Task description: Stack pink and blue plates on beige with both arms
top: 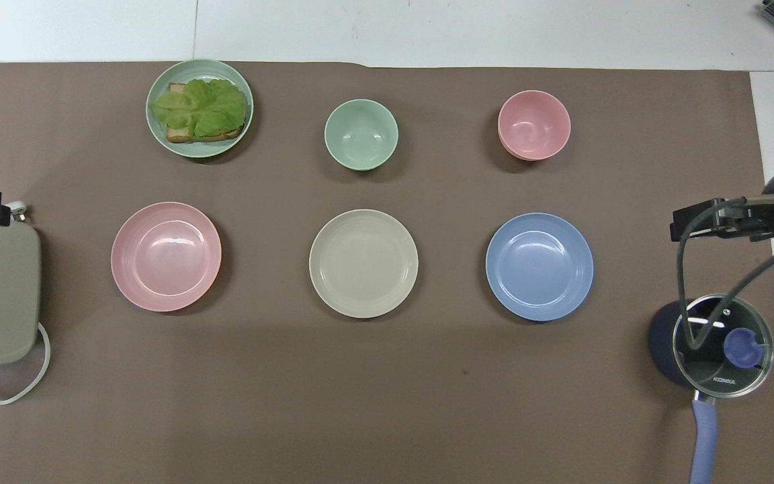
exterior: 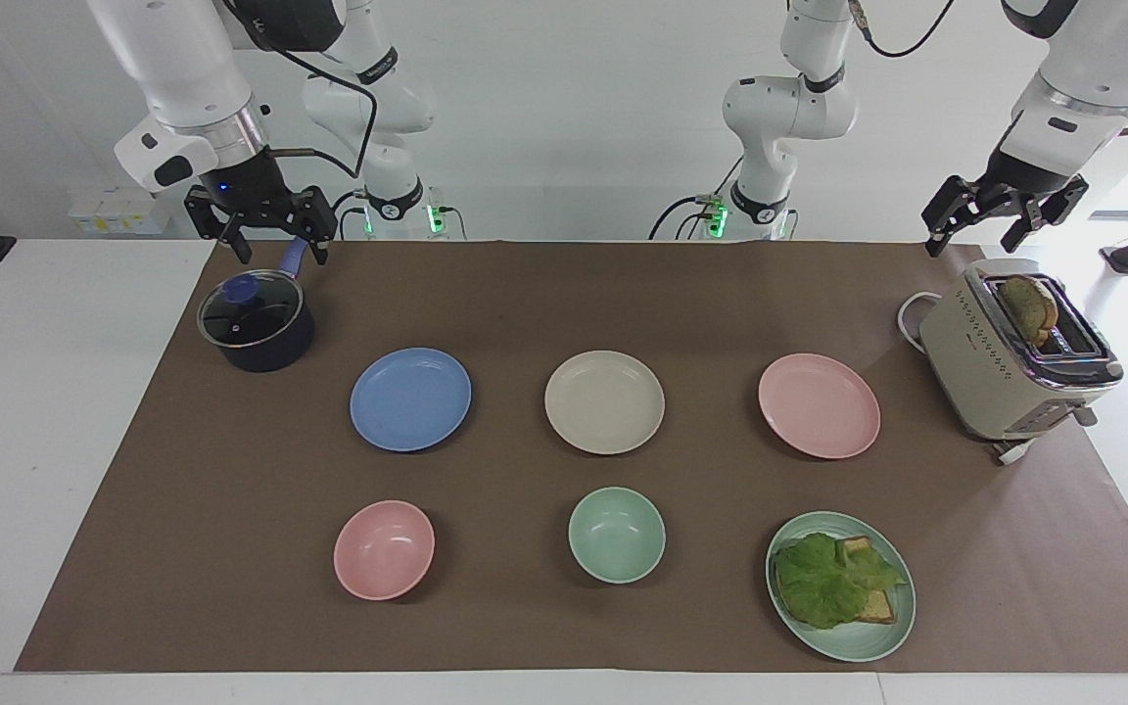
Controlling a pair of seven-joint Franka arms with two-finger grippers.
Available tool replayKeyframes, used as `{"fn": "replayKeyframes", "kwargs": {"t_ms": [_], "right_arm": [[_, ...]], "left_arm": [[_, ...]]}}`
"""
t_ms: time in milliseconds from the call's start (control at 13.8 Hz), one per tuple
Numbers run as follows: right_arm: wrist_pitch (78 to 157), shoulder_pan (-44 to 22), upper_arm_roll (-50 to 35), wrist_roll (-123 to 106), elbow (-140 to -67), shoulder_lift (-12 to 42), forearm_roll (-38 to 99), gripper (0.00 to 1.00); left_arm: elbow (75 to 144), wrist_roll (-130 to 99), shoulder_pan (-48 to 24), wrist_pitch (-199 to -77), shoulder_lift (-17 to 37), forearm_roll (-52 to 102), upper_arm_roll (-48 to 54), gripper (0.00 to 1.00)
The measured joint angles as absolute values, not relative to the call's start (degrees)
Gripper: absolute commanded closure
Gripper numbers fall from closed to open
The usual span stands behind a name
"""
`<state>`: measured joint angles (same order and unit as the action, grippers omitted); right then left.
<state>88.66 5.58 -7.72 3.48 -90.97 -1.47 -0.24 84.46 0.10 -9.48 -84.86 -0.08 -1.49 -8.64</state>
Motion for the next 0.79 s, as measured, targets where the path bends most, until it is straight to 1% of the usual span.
{"fn": "replayKeyframes", "kwargs": {"t_ms": [144,289,361,578,794], "right_arm": [[88.66,5.58,-7.72,3.48,-90.97,-1.47,-0.24,0.0],[88.66,5.58,-7.72,3.48,-90.97,-1.47,-0.24,0.0],[88.66,5.58,-7.72,3.48,-90.97,-1.47,-0.24,0.0],[88.66,5.58,-7.72,3.48,-90.97,-1.47,-0.24,0.0],[88.66,5.58,-7.72,3.48,-90.97,-1.47,-0.24,0.0]], "left_arm": [[86.4,0.1,-9.46,-85.05,-0.34,-1.49,-8.76,0.0],[90.25,0.1,-9.45,-87.43,-0.76,-1.49,-8.79,0.0],[93.15,0.1,-9.44,-89.93,-0.86,-1.49,-8.83,0.0],[105.02,0.03,-8.9,-101.65,-0.65,-1.49,-9.13,0.0],[115.53,0.03,-7.68,-112.83,0.64,-1.48,-9.34,0.0]]}}
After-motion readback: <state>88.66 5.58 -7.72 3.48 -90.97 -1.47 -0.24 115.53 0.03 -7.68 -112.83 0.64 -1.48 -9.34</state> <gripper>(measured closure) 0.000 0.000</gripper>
